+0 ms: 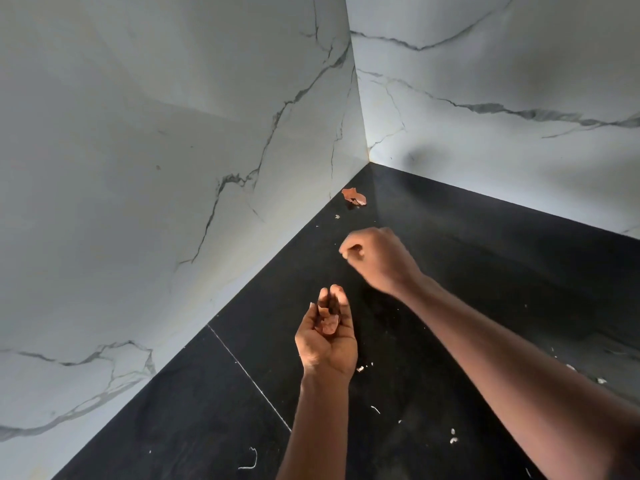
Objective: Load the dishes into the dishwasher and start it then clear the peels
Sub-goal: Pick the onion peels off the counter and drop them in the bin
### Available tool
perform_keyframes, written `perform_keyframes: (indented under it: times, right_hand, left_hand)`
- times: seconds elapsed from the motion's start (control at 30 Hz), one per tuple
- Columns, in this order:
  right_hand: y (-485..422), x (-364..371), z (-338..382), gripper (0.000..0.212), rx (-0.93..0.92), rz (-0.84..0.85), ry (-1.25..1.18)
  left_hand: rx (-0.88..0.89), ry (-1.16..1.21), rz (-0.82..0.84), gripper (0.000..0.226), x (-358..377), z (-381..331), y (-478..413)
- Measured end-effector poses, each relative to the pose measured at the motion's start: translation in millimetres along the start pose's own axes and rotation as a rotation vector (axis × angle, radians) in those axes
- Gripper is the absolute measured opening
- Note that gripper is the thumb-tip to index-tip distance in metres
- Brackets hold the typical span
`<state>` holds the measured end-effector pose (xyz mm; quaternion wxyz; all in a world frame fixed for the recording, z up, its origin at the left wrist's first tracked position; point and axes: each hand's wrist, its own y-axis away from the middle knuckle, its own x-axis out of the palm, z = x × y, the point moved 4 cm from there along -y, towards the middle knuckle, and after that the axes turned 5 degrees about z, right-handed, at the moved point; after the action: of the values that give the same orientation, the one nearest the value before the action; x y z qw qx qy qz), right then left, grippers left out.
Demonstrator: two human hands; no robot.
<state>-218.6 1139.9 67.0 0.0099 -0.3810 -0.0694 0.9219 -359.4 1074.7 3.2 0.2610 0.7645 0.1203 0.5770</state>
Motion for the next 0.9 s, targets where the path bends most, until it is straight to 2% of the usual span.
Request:
perform_keyframes:
  times: [0.13, 0.27, 0.37, 0.47, 0.57, 0.7, 0.77, 0.9]
  right_hand:
    - [-54, 0, -44, 0.016, 0.095, -0.008, 0.210]
    - [-102, 8, -58, 0.048, 0.094, 0.089, 0.406]
    - [-128, 19, -70, 0.055, 0.099, 0.173, 0.498]
    - [-138, 28, -84, 0.059, 0.119, 0.232, 0.493]
    - [-130, 28, -91, 0.056, 0.066, 0.207, 0.507]
    - [-118, 19, -90, 0.023, 0.040, 0.113, 0.415]
    - [-120, 13, -86, 0.016, 0.053, 0.060, 0.357]
    - [-133, 19, -71, 0.040, 0.080, 0.133, 0.327]
  left_hand:
    - [-0.023, 0.008, -0.009, 0.034, 12, -5, -2]
    - [-0.017, -0.002, -0.009, 0.033, 25, -8, -11]
    - [-0.014, -0.031, -0.018, 0.033, 29, -10, -19]
    - [-0.014, -0.047, -0.013, 0.033, 27, -10, -26]
    - [-0.010, -0.024, -0.018, 0.032, 25, -10, -29]
    - [-0.021, -0.013, -0.035, 0.032, 19, -9, -29]
    - [-0.026, -0.005, -0.037, 0.032, 18, -7, -28]
    - [-0.022, -0.014, -0.043, 0.031, 16, -6, -26]
